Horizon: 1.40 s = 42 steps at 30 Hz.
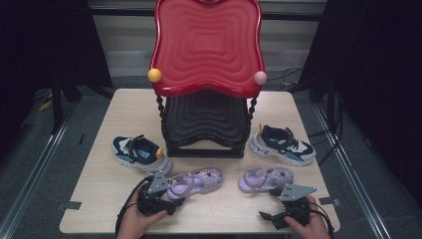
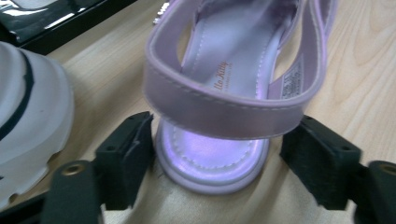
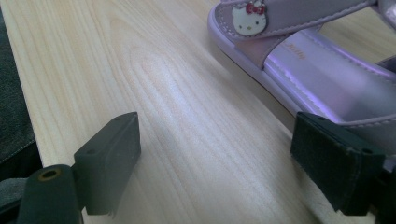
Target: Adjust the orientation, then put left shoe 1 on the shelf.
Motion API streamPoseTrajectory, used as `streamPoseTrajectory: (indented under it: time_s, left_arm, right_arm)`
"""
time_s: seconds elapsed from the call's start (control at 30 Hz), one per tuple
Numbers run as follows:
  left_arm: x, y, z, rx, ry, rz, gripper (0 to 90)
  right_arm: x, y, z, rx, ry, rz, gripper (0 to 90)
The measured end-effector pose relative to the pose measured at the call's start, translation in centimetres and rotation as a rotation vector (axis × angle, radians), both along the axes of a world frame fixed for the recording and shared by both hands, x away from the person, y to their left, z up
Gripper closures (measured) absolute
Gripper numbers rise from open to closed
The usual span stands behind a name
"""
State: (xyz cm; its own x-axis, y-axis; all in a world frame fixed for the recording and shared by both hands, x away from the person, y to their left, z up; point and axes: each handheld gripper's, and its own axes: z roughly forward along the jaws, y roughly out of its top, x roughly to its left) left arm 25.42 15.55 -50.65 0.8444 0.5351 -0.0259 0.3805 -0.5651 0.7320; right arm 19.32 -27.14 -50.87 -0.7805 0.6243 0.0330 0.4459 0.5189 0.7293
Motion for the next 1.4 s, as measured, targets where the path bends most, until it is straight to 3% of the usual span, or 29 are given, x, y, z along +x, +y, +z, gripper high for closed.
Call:
streamPoseTrajectory:
  time_s: [0.17,0.37,0.57,0.63,0.7,0.83,1.27,1.4]
  left_arm:
    - [0.4,-0.3,-0.1,0.007,0.006,-0.025,14.8]
    - [0.9,-0.8,-0.1,0.018,0.011,-0.03,11.7]
    - [1.5,-1.5,-0.2,0.03,0.021,-0.053,3.0]
    - [1.5,-1.5,-0.2,0.018,0.017,-0.058,5.6]
    - [1.3,-1.3,-0.1,-0.005,-0.001,-0.078,20.6]
    - [1.2,-1.3,0.0,-0.014,-0.005,-0.047,30.3]
    - [1.0,-1.3,-0.1,-0.03,-0.002,-0.04,31.8]
    - [1.1,-1.3,0.0,-0.01,-0.006,-0.044,31.0]
  right_arm:
    - [0.0,0.0,0.0,0.0,0.0,0.0,15.4]
    - [0.0,0.0,0.0,0.0,0.0,0.0,15.4]
    - [0.0,0.0,0.0,0.0,0.0,0.0,15.4]
    - [0.0,0.0,0.0,0.0,0.0,0.0,15.4]
    - [0.0,0.0,0.0,0.0,-0.001,0.0,15.4]
    - [0.0,0.0,0.0,-0.001,-0.001,0.001,15.4]
    - [0.0,0.0,0.0,-0.001,-0.001,0.001,15.4]
    - [0.0,0.0,0.0,-0.001,0.0,0.0,15.4]
